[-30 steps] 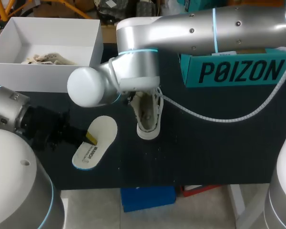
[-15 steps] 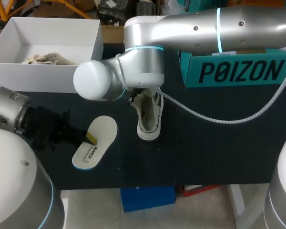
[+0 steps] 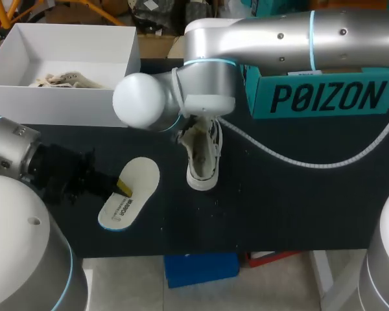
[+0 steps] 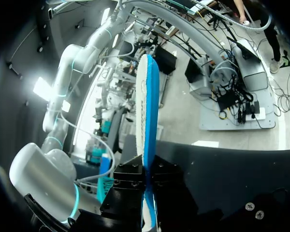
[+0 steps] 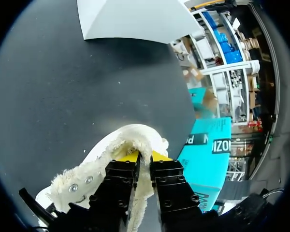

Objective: Take the shoe out of the shoebox, open the shoe tongue, remove and reinsert the insole, then place the shoe into the shoebox

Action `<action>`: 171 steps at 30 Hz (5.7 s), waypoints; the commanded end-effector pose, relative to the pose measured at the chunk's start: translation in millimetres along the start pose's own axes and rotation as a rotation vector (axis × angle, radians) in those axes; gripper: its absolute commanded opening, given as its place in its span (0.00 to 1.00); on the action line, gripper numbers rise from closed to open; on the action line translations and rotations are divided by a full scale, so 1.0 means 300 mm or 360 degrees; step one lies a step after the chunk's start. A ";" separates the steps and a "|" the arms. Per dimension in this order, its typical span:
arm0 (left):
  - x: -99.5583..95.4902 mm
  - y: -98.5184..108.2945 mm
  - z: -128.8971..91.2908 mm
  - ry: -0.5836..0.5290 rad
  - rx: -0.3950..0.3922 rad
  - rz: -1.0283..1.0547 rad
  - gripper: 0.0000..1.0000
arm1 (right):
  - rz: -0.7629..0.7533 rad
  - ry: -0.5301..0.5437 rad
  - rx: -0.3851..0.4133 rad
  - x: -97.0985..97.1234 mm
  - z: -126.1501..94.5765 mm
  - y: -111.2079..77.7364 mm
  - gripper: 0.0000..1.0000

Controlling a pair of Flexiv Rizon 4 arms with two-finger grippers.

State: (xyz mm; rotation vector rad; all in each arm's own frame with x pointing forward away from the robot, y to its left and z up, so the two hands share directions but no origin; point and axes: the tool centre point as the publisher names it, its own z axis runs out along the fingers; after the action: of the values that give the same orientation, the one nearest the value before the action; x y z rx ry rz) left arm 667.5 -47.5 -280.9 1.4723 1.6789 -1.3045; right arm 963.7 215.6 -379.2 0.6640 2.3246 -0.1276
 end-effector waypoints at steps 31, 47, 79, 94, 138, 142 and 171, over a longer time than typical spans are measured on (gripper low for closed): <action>0.001 -0.003 0.003 0.0004 -0.0005 0.0002 0.00 | 0.0536 0.0215 -0.0105 -0.184 -0.310 -0.206 1.00; 0.001 -0.003 0.003 0.0004 -0.0005 0.0002 0.00 | 0.0715 0.0340 -0.0322 -0.133 -0.501 -0.337 1.00; 0.001 -0.003 0.003 0.0004 -0.0005 0.0002 0.00 | 0.0964 0.0550 -0.0769 -0.019 -0.608 -0.645 1.00; 0.001 -0.003 0.003 0.0004 -0.0005 0.0002 0.00 | 0.0964 0.0550 -0.0769 -0.019 -0.608 -0.645 1.00; -0.129 0.318 0.344 0.0611 0.0446 -0.0096 0.00 | 0.0964 0.0550 -0.0769 -0.019 -0.608 -0.645 1.00; -0.129 0.350 0.366 0.0622 0.0419 -0.0114 0.00 | 0.0964 0.0550 -0.0769 -0.019 -0.608 -0.645 1.00; -0.116 0.599 0.449 0.0524 0.0109 -0.0184 0.00 | 0.0964 0.0550 -0.0769 -0.019 -0.608 -0.645 1.00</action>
State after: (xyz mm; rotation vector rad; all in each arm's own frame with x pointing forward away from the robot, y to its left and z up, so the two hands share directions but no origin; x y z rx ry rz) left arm 814.4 -191.9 -349.0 1.7266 1.9708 -1.2320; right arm 760.7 95.3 -256.5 1.1554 2.2226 0.8499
